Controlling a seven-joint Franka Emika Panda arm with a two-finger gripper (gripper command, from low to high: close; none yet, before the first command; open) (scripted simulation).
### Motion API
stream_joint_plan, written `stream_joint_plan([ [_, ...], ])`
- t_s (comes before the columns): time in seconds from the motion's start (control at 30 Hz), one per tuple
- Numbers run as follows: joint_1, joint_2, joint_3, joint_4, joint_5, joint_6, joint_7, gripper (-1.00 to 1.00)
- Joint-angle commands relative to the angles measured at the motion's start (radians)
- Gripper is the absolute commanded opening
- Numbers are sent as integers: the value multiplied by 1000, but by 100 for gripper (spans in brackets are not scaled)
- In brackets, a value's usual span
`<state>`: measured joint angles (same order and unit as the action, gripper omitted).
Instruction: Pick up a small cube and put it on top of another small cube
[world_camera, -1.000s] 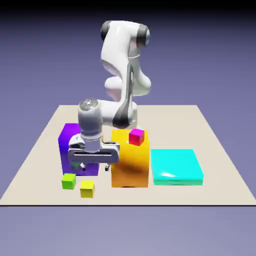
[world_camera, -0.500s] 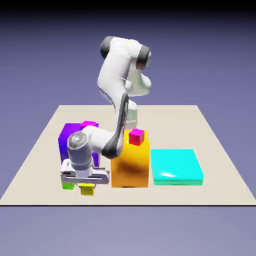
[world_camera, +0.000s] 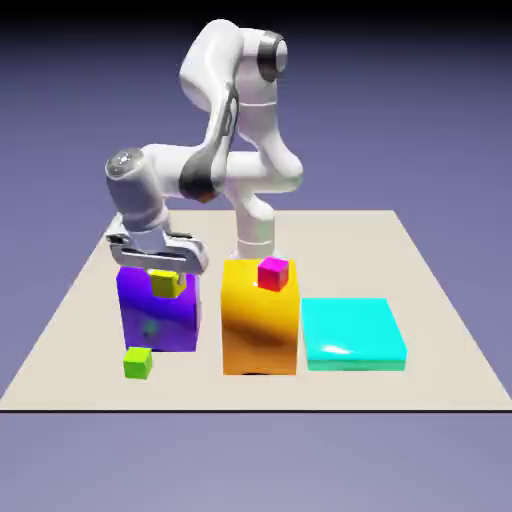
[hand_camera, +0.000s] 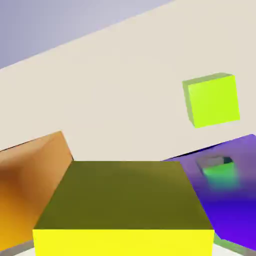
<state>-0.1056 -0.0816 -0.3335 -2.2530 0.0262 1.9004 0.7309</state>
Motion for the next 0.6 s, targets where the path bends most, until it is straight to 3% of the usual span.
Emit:
stream_joint_plan([
  [0.0,-13,-36,9,-10,-14,-24,23,-100],
  [0.3,-128,-304,74,-81,-94,-201,187,-100],
  [0.47,-132,-284,64,-244,-100,-18,185,-100],
  [0.5,-132,-284,64,-244,-100,-18,185,100],
  [0.57,-131,-289,66,-208,-98,-59,185,100],
])
